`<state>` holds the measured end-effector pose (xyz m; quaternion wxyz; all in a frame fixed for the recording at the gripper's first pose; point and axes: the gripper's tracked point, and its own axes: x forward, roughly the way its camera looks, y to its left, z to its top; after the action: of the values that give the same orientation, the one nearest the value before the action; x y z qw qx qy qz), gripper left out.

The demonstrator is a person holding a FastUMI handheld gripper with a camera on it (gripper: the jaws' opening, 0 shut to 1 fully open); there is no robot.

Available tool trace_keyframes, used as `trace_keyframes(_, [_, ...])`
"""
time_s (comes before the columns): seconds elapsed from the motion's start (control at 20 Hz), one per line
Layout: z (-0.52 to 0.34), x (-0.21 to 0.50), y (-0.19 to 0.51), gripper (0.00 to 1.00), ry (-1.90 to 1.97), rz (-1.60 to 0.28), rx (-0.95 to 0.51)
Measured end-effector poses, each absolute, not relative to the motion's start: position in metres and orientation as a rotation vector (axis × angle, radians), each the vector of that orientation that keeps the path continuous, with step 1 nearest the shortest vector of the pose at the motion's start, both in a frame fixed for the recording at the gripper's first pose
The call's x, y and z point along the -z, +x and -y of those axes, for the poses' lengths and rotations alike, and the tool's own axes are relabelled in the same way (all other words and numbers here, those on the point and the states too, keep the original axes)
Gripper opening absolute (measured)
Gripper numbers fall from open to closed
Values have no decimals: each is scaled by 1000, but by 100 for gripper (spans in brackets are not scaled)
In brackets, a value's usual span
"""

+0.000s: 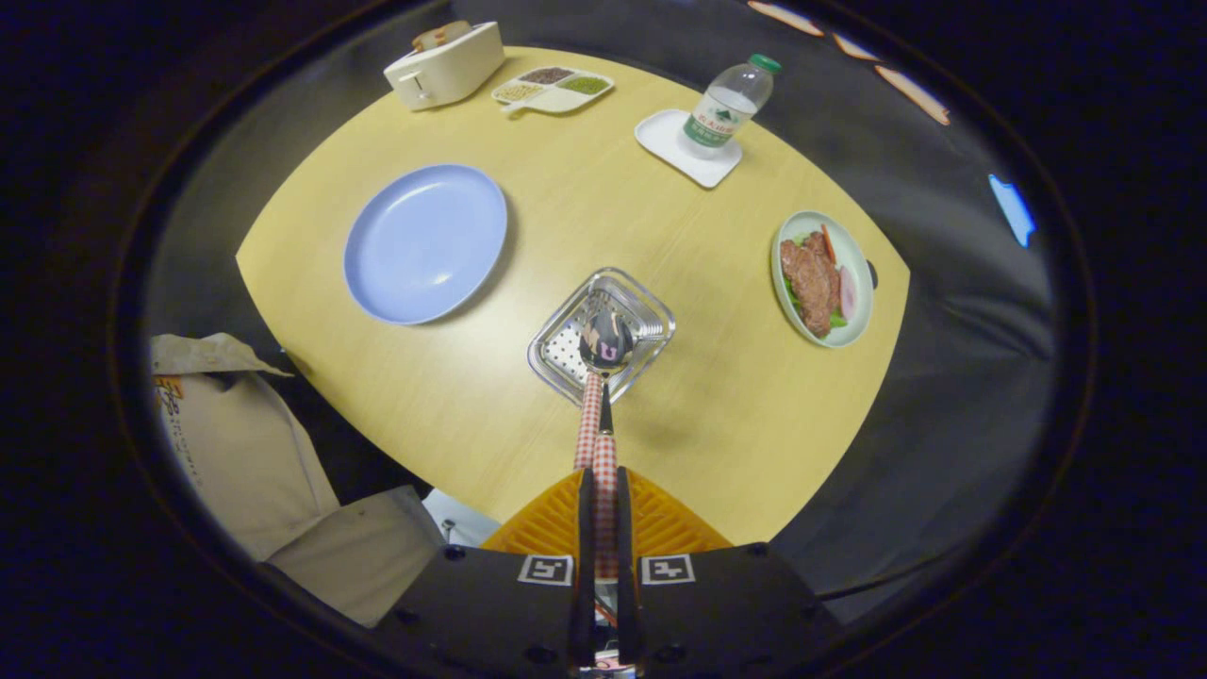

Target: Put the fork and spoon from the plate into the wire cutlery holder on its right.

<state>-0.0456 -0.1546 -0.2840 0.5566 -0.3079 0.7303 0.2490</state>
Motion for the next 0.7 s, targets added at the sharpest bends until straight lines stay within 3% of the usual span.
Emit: trace_keyframes(0.7, [142, 315, -32, 12, -794, -1869, -601])
